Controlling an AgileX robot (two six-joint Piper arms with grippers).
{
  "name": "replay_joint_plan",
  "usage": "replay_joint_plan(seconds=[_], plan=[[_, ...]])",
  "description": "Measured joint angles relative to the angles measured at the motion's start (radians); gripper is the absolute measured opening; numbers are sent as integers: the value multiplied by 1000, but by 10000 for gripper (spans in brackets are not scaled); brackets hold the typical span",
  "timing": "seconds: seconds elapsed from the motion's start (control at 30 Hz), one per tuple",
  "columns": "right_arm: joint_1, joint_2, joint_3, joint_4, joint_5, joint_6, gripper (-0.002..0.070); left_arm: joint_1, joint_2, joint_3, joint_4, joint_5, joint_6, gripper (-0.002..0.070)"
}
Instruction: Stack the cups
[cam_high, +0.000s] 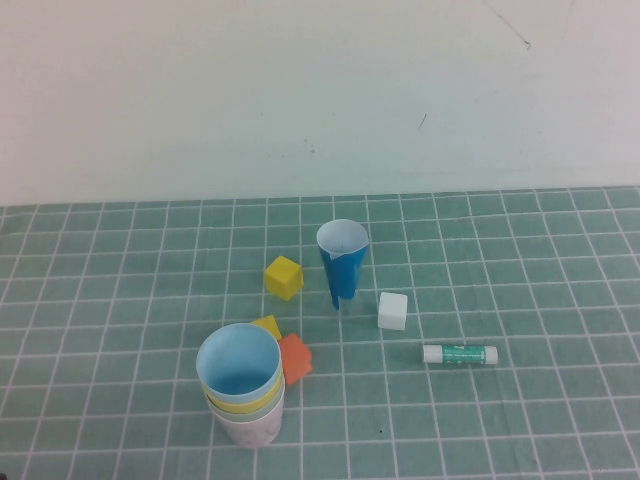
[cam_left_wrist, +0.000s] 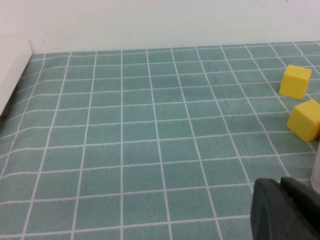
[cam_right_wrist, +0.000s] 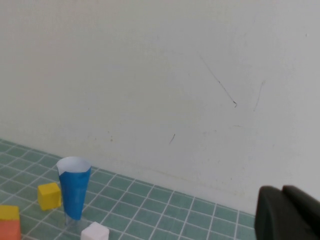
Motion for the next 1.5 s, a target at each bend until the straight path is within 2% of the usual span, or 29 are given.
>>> replay_joint_plan(seconds=[0.77,0.83,0.9,1.03,1.37,1.5], plan=[[0,2,0,-60,14,-32,-1,0,0,0,0,0,0,-2],[-1,2,-2,82,32,-159,-1,0,0,0,0,0,0,-2],[-10,2,-2,274,84,-382,-1,0,0,0,0,0,0,-2],[-85,-9,0,477,123,-671,-1,0,0,0,0,0,0,-2],[-570,-141,22,864,124,-1210,-1,0,0,0,0,0,0,-2],[-683,-147,103,921,117,-1248,-1,0,0,0,0,0,0,-2]])
